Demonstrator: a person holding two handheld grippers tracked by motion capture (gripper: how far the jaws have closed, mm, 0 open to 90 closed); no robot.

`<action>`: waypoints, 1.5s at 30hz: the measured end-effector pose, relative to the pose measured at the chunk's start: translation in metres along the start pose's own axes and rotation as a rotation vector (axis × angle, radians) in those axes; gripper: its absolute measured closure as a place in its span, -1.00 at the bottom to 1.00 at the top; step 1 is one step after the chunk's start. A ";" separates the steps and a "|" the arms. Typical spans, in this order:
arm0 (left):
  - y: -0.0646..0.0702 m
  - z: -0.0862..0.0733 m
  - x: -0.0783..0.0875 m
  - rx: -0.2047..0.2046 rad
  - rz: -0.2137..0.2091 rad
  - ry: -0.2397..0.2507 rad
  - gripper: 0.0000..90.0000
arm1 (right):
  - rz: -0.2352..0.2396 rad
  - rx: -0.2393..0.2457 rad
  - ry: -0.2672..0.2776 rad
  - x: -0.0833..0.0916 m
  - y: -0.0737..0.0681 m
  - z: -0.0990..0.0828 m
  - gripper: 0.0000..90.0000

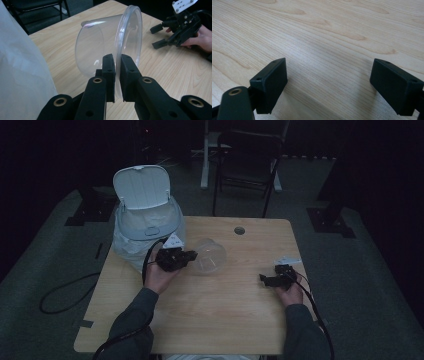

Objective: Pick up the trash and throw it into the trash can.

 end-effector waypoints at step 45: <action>-0.018 0.033 0.029 0.012 0.020 0.045 0.86 | 0.000 -0.002 -0.001 0.000 0.000 0.000 -0.70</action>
Point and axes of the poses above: each handheld gripper's, and its own axes: x roughly backward along the jaws, z roughly out of its top, y roughly to its right, the point moved 7 cm from there along -x, roughly forward along the jaws, and after that the axes turned 5 degrees about -z, right-handed, at the moved point
